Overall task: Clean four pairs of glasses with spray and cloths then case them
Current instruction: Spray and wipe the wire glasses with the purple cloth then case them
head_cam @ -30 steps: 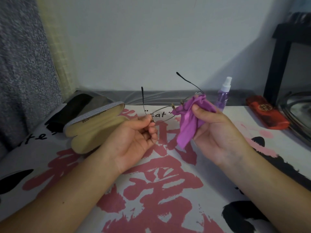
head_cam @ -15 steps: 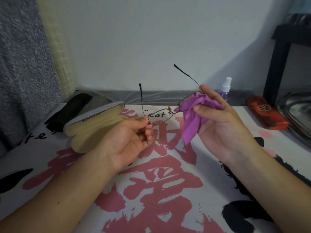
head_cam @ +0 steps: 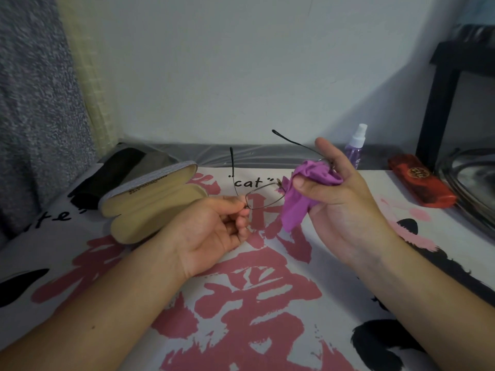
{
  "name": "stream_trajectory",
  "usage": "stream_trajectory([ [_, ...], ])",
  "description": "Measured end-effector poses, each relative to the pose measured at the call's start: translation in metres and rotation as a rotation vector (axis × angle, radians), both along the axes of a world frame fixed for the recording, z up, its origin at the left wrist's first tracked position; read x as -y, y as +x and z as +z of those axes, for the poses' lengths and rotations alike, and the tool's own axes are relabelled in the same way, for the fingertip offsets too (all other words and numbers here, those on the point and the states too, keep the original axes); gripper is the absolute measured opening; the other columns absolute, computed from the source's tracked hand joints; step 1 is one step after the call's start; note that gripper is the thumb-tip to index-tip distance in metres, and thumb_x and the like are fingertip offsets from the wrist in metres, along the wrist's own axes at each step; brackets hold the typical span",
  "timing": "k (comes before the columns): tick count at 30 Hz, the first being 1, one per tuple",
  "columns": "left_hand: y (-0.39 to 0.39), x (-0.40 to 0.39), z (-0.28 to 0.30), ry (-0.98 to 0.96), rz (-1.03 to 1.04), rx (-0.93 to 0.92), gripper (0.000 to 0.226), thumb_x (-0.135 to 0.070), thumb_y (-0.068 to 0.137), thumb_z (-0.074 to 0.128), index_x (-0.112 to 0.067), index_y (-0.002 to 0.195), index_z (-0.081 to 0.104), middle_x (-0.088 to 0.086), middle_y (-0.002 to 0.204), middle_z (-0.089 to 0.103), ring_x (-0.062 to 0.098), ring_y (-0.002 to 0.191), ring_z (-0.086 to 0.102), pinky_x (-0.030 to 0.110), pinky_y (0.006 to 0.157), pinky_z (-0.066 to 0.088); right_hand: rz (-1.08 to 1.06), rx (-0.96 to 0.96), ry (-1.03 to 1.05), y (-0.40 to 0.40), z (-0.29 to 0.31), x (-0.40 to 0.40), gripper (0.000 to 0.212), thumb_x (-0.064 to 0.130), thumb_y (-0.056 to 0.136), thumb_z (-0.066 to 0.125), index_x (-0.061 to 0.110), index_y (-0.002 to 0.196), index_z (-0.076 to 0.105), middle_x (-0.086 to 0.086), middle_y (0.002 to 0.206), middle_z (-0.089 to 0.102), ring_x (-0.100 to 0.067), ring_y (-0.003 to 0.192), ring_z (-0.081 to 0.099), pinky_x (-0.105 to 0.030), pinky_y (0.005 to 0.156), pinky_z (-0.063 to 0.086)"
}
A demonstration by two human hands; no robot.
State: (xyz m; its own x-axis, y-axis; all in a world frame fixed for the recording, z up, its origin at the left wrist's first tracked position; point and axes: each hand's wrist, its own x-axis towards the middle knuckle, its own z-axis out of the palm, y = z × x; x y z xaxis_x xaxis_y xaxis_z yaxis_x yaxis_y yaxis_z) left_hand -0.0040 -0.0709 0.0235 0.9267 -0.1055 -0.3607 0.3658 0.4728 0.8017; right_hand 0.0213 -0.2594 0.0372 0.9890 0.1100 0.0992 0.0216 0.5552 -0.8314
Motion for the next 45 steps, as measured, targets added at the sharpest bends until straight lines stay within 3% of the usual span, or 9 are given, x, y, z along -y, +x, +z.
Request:
stream_trajectory([
  [5, -0.0010, 0.0003, 0.0016, 0.024, 0.016, 0.016, 0.012, 0.000, 0.093, 0.056, -0.007, 0.087, 0.063, 0.003, 0.066, 0.059, 0.010, 0.058, 0.049, 0.024, 0.062, 0.046, -0.040, -0.019, -0.055, -0.0011, -0.0033, 0.0003, 0.085, -0.012, 0.061, 0.072, 0.024, 0.137, 0.060, -0.006, 0.134, 0.054, -0.009, 0.090, 0.072, -0.034, 0.092, 0.058],
  [11, -0.0018, 0.0015, 0.0011, 0.049, 0.007, 0.027, 0.012, 0.000, 0.093, 0.057, -0.008, 0.088, 0.064, 0.002, 0.067, 0.060, 0.010, 0.058, 0.049, 0.024, 0.062, 0.046, -0.021, -0.042, 0.001, -0.0020, -0.0026, -0.0013, 0.086, -0.012, 0.063, 0.069, 0.023, 0.140, 0.055, -0.014, 0.130, 0.064, -0.027, 0.091, 0.071, -0.035, 0.075, 0.059],
  [20, -0.0017, 0.0002, 0.0011, 0.046, 0.001, 0.031, 0.012, 0.000, 0.092, 0.058, -0.008, 0.086, 0.064, 0.003, 0.068, 0.060, 0.010, 0.058, 0.050, 0.024, 0.061, 0.047, 0.134, -0.030, 0.194, 0.0041, -0.0037, 0.0052, 0.086, -0.022, 0.067, 0.060, 0.018, 0.142, 0.051, -0.015, 0.105, 0.073, -0.028, 0.097, 0.064, -0.044, 0.094, 0.049],
  [24, -0.0015, 0.0004, 0.0013, 0.050, -0.006, 0.037, 0.013, 0.000, 0.093, 0.057, -0.008, 0.086, 0.064, 0.003, 0.068, 0.059, 0.010, 0.058, 0.049, 0.025, 0.064, 0.046, 0.119, 0.012, 0.097, 0.0002, -0.0006, 0.0036, 0.076, -0.014, 0.069, 0.067, 0.015, 0.138, 0.054, -0.008, 0.099, 0.070, -0.024, 0.088, 0.066, -0.040, 0.084, 0.057],
  [29, -0.0019, 0.0008, 0.0012, 0.068, -0.010, 0.055, 0.013, 0.001, 0.093, 0.056, -0.008, 0.087, 0.063, 0.003, 0.068, 0.058, 0.010, 0.058, 0.048, 0.025, 0.064, 0.044, 0.048, 0.010, -0.006, -0.0020, 0.0006, 0.0023, 0.079, -0.012, 0.065, 0.070, 0.018, 0.137, 0.057, -0.010, 0.115, 0.064, -0.021, 0.093, 0.069, -0.034, 0.081, 0.060],
  [34, -0.0013, 0.0005, 0.0008, 0.136, 0.012, 0.109, 0.013, 0.000, 0.094, 0.057, -0.008, 0.086, 0.063, 0.003, 0.067, 0.059, 0.010, 0.059, 0.050, 0.026, 0.065, 0.043, 0.093, 0.016, 0.002, -0.0021, 0.0004, 0.0036, 0.079, -0.016, 0.071, 0.063, 0.017, 0.142, 0.050, -0.010, 0.096, 0.073, -0.025, 0.084, 0.072, -0.036, 0.079, 0.062],
  [36, -0.0016, -0.0006, 0.0007, 0.143, 0.012, 0.117, 0.015, 0.000, 0.094, 0.058, -0.009, 0.084, 0.064, 0.003, 0.067, 0.059, 0.011, 0.059, 0.050, 0.027, 0.066, 0.043, 0.143, 0.021, 0.002, -0.0027, 0.0005, 0.0041, 0.071, -0.015, 0.077, 0.060, 0.016, 0.141, 0.051, -0.008, 0.097, 0.074, -0.029, 0.094, 0.071, -0.036, 0.083, 0.061],
  [42, -0.0013, -0.0012, 0.0006, 0.130, 0.003, 0.108, 0.016, 0.000, 0.093, 0.057, -0.009, 0.083, 0.065, 0.004, 0.068, 0.059, 0.011, 0.060, 0.050, 0.027, 0.066, 0.043, 0.212, 0.030, 0.029, -0.0053, 0.0048, 0.0031, 0.069, -0.012, 0.082, 0.054, 0.014, 0.145, 0.046, -0.007, 0.104, 0.075, -0.028, 0.100, 0.069, -0.046, 0.101, 0.054],
  [45, -0.0018, -0.0015, 0.0011, 0.127, -0.007, 0.104, 0.014, 0.000, 0.094, 0.056, -0.009, 0.085, 0.064, 0.003, 0.068, 0.060, 0.011, 0.060, 0.050, 0.027, 0.067, 0.043, 0.237, 0.036, 0.071, -0.0057, 0.0049, 0.0008, 0.071, -0.015, 0.084, 0.051, 0.016, 0.147, 0.044, -0.010, 0.115, 0.075, -0.034, 0.102, 0.070, -0.052, 0.098, 0.055],
])
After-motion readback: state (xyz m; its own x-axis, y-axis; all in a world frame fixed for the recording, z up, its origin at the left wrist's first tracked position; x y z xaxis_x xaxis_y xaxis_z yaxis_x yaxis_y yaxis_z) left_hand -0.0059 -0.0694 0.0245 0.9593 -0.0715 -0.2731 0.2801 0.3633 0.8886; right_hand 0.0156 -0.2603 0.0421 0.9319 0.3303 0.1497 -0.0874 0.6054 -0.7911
